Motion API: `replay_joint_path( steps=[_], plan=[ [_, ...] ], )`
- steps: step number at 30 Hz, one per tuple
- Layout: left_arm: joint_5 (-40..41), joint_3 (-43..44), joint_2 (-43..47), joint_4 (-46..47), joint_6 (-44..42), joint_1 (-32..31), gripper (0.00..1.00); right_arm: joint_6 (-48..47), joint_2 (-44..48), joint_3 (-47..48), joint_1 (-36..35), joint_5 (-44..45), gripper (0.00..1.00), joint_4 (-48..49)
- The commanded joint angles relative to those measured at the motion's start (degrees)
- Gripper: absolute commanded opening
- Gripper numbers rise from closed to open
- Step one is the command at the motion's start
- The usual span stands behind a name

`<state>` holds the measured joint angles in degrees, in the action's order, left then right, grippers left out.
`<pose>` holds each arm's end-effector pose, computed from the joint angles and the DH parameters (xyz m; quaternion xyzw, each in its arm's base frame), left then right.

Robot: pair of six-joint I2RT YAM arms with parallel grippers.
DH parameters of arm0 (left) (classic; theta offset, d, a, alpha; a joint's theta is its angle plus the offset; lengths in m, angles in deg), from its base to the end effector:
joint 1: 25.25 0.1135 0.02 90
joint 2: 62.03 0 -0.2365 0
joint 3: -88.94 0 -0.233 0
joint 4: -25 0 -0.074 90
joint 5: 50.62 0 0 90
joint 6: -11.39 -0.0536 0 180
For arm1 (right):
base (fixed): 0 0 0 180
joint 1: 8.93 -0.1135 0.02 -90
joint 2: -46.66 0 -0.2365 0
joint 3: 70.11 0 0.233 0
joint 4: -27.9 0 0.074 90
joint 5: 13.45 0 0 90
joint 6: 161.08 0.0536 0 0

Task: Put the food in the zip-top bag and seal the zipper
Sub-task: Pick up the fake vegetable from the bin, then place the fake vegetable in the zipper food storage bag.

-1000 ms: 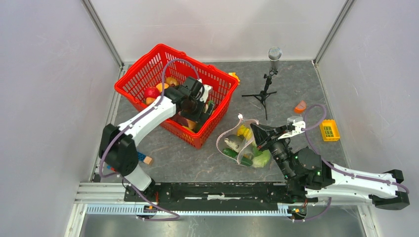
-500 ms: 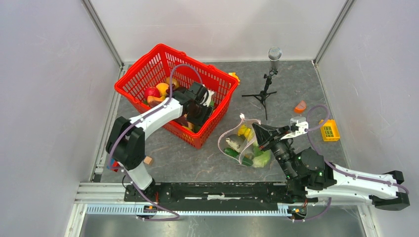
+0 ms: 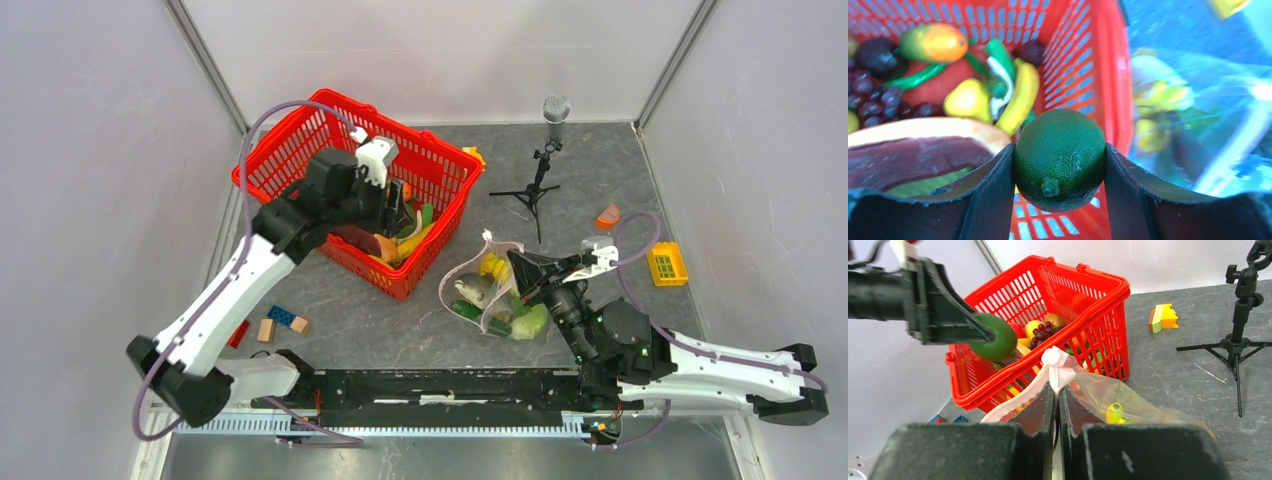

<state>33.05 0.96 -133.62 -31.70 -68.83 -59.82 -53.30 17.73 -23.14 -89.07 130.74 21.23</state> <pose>0.2159 -0.1559 0.3439 0.2156 0.8646 -0.2159 0.3992 0.0664 0.1284 0.3208 0.0095 0.6650 0.3300 0.6699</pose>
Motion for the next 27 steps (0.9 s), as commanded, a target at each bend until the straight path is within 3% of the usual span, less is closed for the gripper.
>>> replay_joint_path(
  steps=[1, 6, 9, 19, 23, 27],
  plan=[
    [-11.7, -1.0, 6.2, 8.0, 4.7, -0.2, 0.39, 0.4, -1.3, 1.4, -0.3, -0.2, 0.09, 2.6],
    [-23.8, -5.9, 11.7, 19.7, 12.3, -0.7, 0.38, 0.7, -2.7, 2.1, -0.3, -1.2, 0.08, 3.1],
    [-27.0, -7.6, 12.7, 24.0, 14.6, -3.4, 0.38, 0.9, -3.0, 2.2, -0.3, -1.6, 0.09, 3.4],
    [-14.1, -8.0, 9.9, 25.1, 10.4, -20.2, 0.37, 1.3, -3.9, 2.3, -0.3, -2.9, 0.09, 4.8],
    [-10.6, -7.2, 7.9, 24.6, 8.3, -23.7, 0.38, 1.1, -4.7, 3.1, -0.3, -3.5, 0.08, 4.7],
    [-1.0, -7.1, 4.7, 20.9, 6.3, -25.6, 0.36, 0.9, -5.1, 3.8, -0.3, -4.5, 0.08, 4.8]
  ],
)
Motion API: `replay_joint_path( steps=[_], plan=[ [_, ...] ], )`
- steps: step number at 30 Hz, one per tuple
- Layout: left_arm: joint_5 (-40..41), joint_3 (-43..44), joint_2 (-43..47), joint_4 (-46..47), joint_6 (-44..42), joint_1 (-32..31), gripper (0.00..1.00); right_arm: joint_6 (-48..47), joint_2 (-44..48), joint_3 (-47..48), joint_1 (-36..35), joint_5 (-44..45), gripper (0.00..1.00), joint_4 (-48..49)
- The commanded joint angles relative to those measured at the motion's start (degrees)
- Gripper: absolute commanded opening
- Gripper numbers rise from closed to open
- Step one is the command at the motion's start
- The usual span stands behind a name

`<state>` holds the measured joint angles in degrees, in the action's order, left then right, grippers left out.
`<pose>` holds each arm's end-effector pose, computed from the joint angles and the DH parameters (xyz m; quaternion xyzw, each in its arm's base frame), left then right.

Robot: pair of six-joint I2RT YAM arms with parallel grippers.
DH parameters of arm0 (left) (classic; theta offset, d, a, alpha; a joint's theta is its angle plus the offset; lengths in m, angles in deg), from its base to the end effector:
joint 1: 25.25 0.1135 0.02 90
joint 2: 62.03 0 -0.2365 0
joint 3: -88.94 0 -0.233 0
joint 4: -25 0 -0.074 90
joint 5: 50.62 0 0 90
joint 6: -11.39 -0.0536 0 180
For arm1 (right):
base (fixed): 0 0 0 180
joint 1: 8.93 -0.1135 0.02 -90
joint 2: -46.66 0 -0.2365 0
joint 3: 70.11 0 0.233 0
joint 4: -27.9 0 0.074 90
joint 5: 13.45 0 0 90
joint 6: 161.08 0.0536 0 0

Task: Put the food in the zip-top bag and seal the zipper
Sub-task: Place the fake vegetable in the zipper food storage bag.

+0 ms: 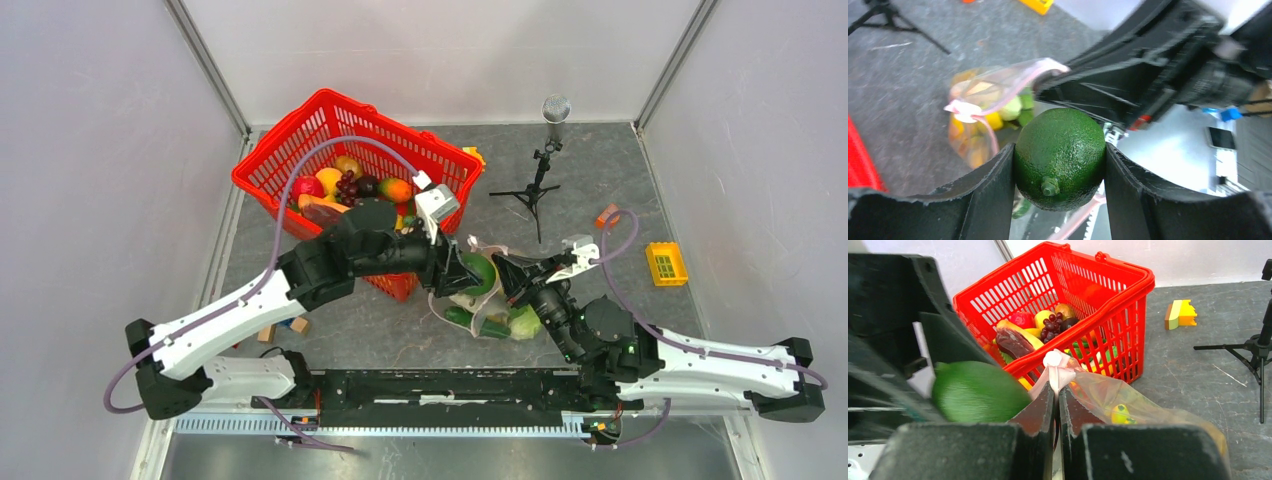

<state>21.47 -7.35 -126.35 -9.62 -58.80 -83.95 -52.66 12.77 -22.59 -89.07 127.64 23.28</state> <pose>0.1199 -0.2289 0.3712 0.3504 0.7087 -0.4753 0.3862 0.0679 0.1470 0.3171 -0.0190 0.6712 0.3373 0.6598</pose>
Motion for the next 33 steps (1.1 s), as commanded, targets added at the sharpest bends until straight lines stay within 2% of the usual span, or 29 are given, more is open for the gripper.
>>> replay_joint_path(
  steps=[1, 7, 12, 21, 26, 30, 33],
  plan=[
    [12.7, 0.9, -3.0, -1.8, -4.2, -2.0, 0.35, 0.3, -0.2, 3.4, -0.3, -1.6, 0.08, 2.7],
    [19.6, -2.2, -1.2, 0.3, -4.6, -3.3, 0.36, 0.5, 0.4, 4.0, -0.3, -1.9, 0.08, 1.3],
    [20.2, -1.6, -2.8, 1.1, -4.5, -3.6, 0.39, 1.3, 1.2, 4.1, -0.3, -5.2, 0.08, 2.2],
    [18.8, 0.7, -8.6, 4.4, -5.5, -6.8, 0.54, 2.4, 4.3, 2.4, -0.3, -7.2, 0.08, 5.5],
    [16.4, 1.1, -9.8, 6.6, -5.7, -7.1, 0.75, 2.8, 6.8, 0.4, -0.3, -5.2, 0.09, 6.6],
    [15.0, 1.4, -8.5, 7.4, -5.7, -7.1, 0.98, 3.0, 8.7, -1.0, -0.3, -2.7, 0.08, 6.1],
    [13.9, 1.7, -6.7, 7.8, -6.1, -7.1, 1.0, 2.9, 9.8, -1.8, -0.2, -0.2, 0.09, 5.4]
  ],
)
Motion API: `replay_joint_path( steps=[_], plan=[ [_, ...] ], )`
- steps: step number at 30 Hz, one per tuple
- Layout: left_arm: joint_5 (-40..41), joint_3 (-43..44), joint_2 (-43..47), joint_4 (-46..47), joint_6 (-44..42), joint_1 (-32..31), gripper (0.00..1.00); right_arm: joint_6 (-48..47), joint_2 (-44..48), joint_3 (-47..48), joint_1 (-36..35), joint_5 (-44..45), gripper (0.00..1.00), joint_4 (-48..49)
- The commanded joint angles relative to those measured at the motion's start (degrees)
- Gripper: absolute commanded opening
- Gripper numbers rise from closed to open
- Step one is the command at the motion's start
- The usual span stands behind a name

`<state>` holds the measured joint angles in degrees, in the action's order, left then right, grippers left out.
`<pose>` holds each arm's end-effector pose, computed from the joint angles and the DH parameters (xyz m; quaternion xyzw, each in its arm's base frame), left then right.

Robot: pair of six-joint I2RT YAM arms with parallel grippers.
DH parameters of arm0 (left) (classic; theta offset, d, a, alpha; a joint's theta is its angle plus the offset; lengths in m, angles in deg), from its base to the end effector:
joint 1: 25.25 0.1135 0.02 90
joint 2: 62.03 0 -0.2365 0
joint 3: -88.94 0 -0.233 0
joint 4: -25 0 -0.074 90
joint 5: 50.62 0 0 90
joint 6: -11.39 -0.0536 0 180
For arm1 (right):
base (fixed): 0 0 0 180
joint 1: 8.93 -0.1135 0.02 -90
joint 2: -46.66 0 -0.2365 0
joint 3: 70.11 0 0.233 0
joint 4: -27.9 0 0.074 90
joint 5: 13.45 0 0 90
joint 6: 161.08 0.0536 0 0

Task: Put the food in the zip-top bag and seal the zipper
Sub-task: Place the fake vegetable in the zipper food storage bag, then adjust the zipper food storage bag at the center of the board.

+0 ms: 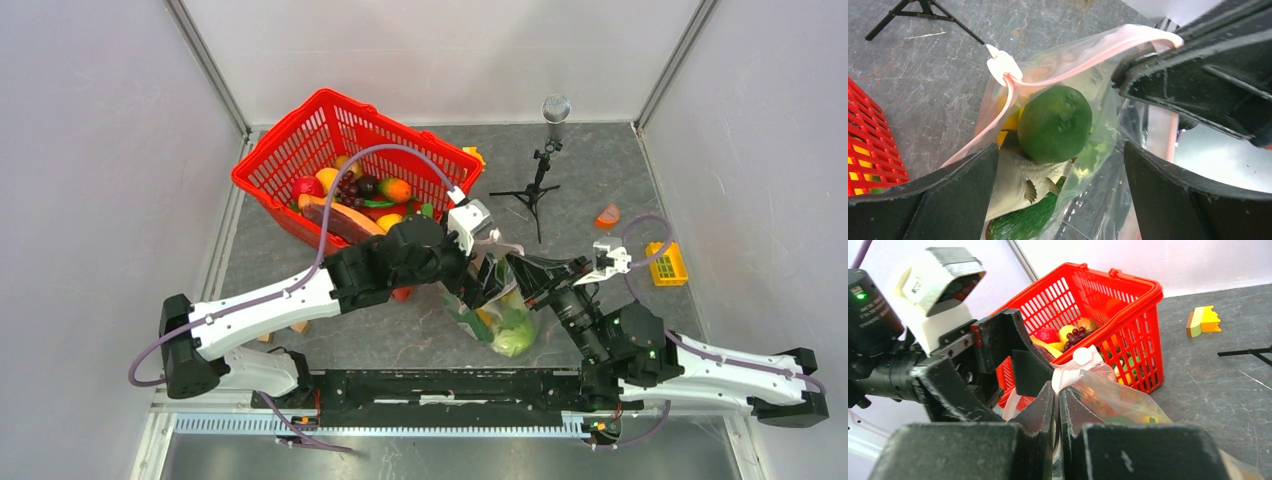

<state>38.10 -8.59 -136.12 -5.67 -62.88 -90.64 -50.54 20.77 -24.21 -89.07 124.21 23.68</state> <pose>0.1254 -0.2766 0.3265 0.3544 0.7510 -0.3693 0.4172 0.0617 0.1234 0.3265 0.0054 0.6390 0.4061 0.6533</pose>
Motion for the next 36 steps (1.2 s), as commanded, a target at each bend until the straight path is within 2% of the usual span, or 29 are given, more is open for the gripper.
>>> replay_joint_path(
  steps=[1, 5, 8, 10, 13, 14, 15, 16, 17, 18, 19, 20, 21, 25, 36],
  plan=[
    [-3.4, 3.4, 3.9, 3.5, -2.2, -0.5, 1.0, 0.5, 2.2, -0.4, -0.3, 3.9, 0.09, 4.9],
    [-5.0, 4.1, 7.3, 3.0, -3.2, -0.5, 1.0, -4.1, 4.9, -2.5, -0.3, 1.4, 0.09, 9.2],
    [-3.0, 3.6, 11.2, 2.7, -4.1, -0.4, 1.0, -12.4, 9.2, -5.8, -0.3, -9.1, 0.08, 18.7],
    [0.7, 2.3, 14.5, 2.9, -4.5, -0.4, 1.0, -15.0, 13.4, -9.2, -0.3, -13.2, 0.08, 25.1],
    [8.6, -0.2, 19.5, 2.4, -6.0, -0.4, 1.0, -17.2, 19.8, -12.2, -0.3, -10.4, 0.09, 27.2],
    [12.2, -1.2, 20.6, 2.2, -6.3, -0.4, 1.0, -17.7, 20.9, -12.0, -0.3, -7.6, 0.09, 25.0],
    [15.1, -1.9, 21.6, 1.6, -6.6, -0.4, 1.0, -16.1, 20.9, -10.5, -0.3, -1.1, 0.09, 19.5],
    [18.3, -2.5, 22.1, 0.7, -6.8, -0.4, 1.0, -12.1, 19.5, -8.1, -0.3, 6.9, 0.08, 12.0],
    [20.5, -2.8, 22.3, -0.3, -7.0, -0.4, 1.0, -5.1, 17.5, -4.9, -0.3, 16.2, 0.08, -0.1],
    [22.4, -2.8, 22.3, -1.5, -7.0, -0.4, 1.0, 0.2, 15.0, -2.6, -0.3, 21.7, 0.08, -8.4],
    [23.8, -2.8, 22.2, -2.6, -7.0, -0.4, 1.0, 4.8, 12.7, -0.4, -0.3, 23.5, 0.09, -17.1],
    [24.4, -2.7, 21.9, -3.2, -6.8, -0.4, 1.0, 8.2, 11.3, 1.1, -0.3, 23.8, 0.08, -21.7],
    [24.5, -2.7, 21.7, -3.7, -6.6, -0.4, 1.0, 8.8, 10.5, 1.6, -0.3, 23.0, 0.09, -22.6],
    [20.7, -2.3, 19.6, -4.1, -5.5, -0.4, 1.0, 0.8, 10.7, 0.7, -0.3, 16.3, 0.09, -12.5],
    [4.1, -0.1, 14.5, -7.5, -2.0, -0.4, 1.0, 2.1, 14.2, -2.7, -0.3, 14.6, 0.1, -7.6]
  ],
)
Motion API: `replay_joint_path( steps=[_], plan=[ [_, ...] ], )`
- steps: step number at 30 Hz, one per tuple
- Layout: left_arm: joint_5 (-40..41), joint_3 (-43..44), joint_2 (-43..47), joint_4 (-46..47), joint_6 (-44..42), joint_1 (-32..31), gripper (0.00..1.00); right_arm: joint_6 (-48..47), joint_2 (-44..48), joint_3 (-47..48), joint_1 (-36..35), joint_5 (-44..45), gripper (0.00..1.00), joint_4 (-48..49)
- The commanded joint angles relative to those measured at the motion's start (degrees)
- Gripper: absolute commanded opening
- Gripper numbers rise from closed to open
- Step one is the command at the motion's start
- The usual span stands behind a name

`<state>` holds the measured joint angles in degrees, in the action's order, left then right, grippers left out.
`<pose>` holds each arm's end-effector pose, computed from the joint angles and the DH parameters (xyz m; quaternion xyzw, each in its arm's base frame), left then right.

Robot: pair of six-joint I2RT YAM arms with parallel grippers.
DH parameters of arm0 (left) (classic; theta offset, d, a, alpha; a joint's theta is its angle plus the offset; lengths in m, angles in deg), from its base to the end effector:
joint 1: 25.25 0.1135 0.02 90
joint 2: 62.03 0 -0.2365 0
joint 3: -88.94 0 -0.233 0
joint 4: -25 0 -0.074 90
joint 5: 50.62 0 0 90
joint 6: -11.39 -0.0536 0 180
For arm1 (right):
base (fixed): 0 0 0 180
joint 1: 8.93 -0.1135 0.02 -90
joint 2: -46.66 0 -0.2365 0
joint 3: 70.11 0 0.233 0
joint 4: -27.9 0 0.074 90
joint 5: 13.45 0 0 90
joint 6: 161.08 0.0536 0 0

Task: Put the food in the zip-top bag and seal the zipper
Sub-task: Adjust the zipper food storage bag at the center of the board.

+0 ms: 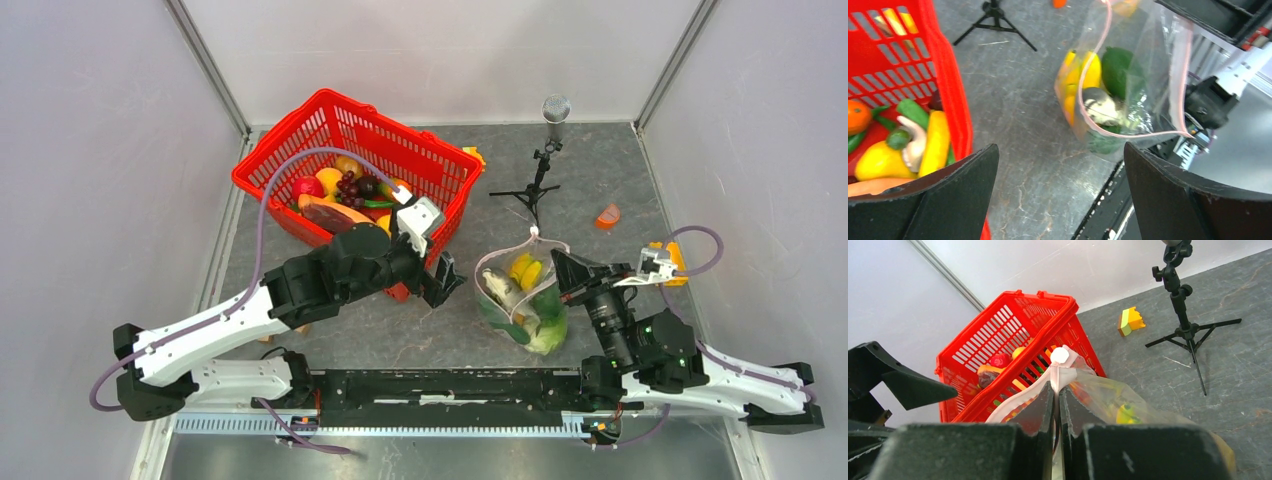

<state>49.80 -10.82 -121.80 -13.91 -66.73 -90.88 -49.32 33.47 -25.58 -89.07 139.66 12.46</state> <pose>0.1076 -0.2141 0.3592 0.3179 0.7447 -0.3070 0.5002 0.0614 0.0738 0.3156 0.1142 0.6519 0.3295 0.6733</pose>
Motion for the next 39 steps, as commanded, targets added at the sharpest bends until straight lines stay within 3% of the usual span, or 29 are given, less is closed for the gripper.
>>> replay_joint_path(
  steps=[1, 7, 24, 32, 39],
  plan=[
    [-8.2, 2.2, -0.1, 0.6, 1.8, -0.1, 1.0, 0.3, 1.8, -1.5, -0.3, -1.7, 0.1, 4.4],
    [-6.7, 3.6, -0.8, 0.1, 1.6, -0.1, 1.0, -3.1, 0.7, 0.3, -0.2, -8.4, 0.08, 5.3],
    [-9.5, 11.1, -13.2, -5.1, 2.2, -0.2, 0.95, -2.7, 3.1, -0.7, -0.3, -8.4, 0.09, 7.7],
    [-13.8, 9.7, -13.5, -1.2, 4.3, -0.2, 0.7, -1.4, 1.6, 0.4, -0.3, -8.6, 0.09, 6.0],
    [-14.8, 7.9, -13.2, 0.6, 5.1, -0.2, 0.42, -0.7, 1.6, 0.0, -0.3, -8.1, 0.1, 5.9]
  ],
)
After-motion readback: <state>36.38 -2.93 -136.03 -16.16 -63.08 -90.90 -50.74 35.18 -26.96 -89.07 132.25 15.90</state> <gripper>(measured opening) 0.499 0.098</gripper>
